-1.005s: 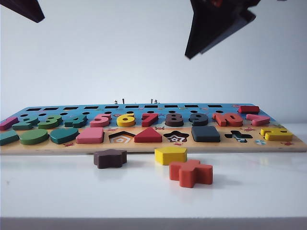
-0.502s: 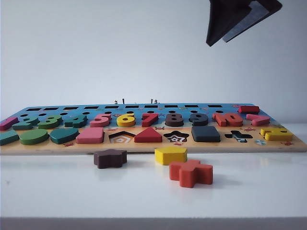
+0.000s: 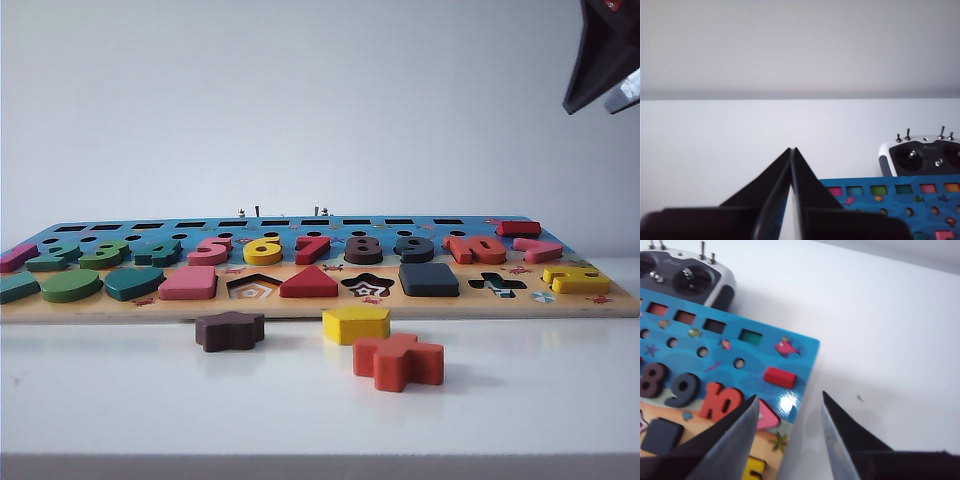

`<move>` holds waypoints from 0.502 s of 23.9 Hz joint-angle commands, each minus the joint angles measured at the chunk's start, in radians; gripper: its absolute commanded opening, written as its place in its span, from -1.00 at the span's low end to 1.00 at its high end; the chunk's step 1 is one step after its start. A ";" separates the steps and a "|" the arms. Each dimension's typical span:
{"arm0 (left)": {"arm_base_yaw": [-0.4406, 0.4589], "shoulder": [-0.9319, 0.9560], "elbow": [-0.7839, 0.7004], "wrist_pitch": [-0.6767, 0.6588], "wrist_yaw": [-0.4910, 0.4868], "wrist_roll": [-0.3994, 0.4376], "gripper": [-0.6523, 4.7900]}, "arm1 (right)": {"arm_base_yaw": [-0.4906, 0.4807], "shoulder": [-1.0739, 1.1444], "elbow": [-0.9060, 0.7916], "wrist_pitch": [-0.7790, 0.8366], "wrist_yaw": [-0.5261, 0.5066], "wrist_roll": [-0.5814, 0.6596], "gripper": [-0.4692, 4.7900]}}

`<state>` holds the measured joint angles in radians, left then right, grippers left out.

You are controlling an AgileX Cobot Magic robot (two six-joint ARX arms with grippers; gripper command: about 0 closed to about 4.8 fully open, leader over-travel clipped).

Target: Insert the cube into the slot.

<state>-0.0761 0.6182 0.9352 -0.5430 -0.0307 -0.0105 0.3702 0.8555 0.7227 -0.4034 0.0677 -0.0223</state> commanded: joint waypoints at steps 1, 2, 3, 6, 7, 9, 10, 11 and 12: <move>0.000 -0.064 -0.063 0.149 -0.055 0.085 -0.69 | -0.048 -0.067 -0.053 0.016 -0.053 0.004 0.05; 0.000 -0.084 -0.086 0.181 -0.058 0.105 -0.69 | -0.060 -0.086 -0.069 0.020 -0.060 0.004 0.05; 0.000 -0.107 -0.112 0.214 -0.057 0.132 -0.69 | -0.070 -0.106 -0.085 0.026 -0.066 0.004 0.05; 0.000 -0.173 -0.182 0.280 -0.057 0.165 -0.69 | -0.098 -0.177 -0.136 0.047 -0.073 0.004 0.05; 0.000 -0.214 -0.229 0.305 -0.057 0.167 -0.69 | -0.116 -0.228 -0.168 0.060 -0.074 0.004 0.05; 0.000 -0.257 -0.282 0.318 -0.056 0.160 -0.69 | -0.133 -0.273 -0.194 0.075 -0.077 0.004 0.05; 0.000 -0.275 -0.306 0.322 -0.056 0.155 -0.69 | -0.143 -0.296 -0.207 0.081 -0.078 0.004 0.05; 0.000 -0.294 -0.336 0.330 -0.056 0.145 -0.69 | -0.153 -0.315 -0.217 0.086 -0.082 0.004 0.05; 0.000 -0.314 -0.368 0.336 -0.056 0.132 -0.69 | -0.167 -0.340 -0.229 0.090 -0.088 0.004 0.05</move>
<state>-0.0757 0.3187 0.5926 -0.2283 -0.0849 0.1425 0.2142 0.5308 0.5022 -0.3397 -0.0093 -0.0223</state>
